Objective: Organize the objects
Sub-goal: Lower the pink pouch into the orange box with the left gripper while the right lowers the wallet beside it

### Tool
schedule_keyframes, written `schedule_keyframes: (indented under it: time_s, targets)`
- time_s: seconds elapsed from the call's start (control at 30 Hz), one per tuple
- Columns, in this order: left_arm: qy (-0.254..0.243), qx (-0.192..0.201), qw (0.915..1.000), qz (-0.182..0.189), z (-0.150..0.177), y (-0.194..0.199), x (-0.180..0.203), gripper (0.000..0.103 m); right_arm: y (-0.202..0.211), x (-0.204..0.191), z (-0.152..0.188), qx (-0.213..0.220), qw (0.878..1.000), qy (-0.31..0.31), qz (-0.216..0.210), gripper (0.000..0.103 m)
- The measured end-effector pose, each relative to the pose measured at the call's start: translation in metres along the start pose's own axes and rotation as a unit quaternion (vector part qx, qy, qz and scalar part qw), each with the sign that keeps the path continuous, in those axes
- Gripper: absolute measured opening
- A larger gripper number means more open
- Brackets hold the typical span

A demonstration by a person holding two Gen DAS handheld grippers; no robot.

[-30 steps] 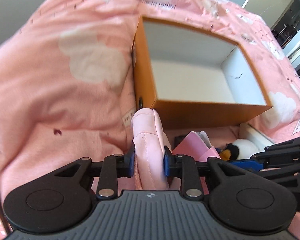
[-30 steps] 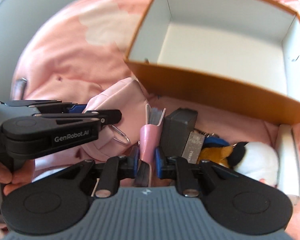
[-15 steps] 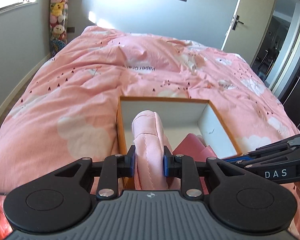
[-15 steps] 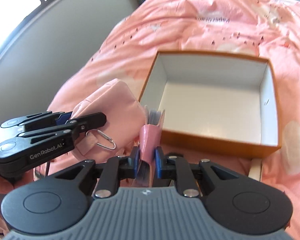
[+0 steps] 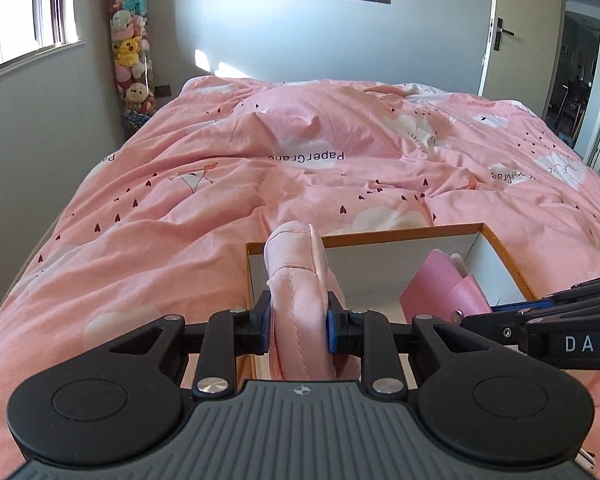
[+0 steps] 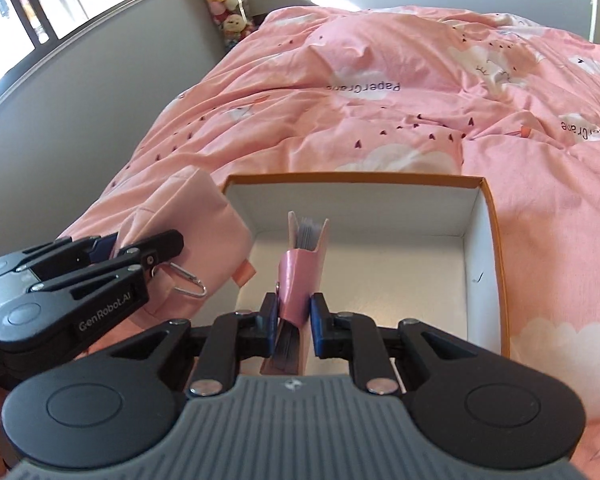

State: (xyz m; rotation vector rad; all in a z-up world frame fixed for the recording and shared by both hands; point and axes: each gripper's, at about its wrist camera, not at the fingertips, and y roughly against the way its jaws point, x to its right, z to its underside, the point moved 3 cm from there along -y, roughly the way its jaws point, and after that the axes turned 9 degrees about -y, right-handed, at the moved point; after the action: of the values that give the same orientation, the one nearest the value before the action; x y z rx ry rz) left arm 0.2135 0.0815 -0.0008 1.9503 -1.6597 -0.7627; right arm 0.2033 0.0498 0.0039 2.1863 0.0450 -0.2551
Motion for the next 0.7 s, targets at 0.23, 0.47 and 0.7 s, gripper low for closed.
schedule_keyframes:
  time_s: [0.23, 0.47, 0.7]
  targets:
    - [-0.019, -0.023, 0.9994, 0.016, -0.001, -0.05, -0.002, 0.028, -0.058, 0.013, -0.019, -0.009, 1.0, -0.025, 0.002, 0.018]
    - [-0.033, -0.033, 0.9984, 0.034, -0.008, -0.079, -0.01, 0.028, -0.098, 0.019, -0.031, -0.017, 0.999, -0.037, -0.004, 0.018]
    - [-0.066, -0.051, 0.9959, 0.032, -0.004, -0.095, 0.0, 0.028, -0.126, 0.018, -0.038, -0.027, 0.999, -0.031, -0.014, 0.017]
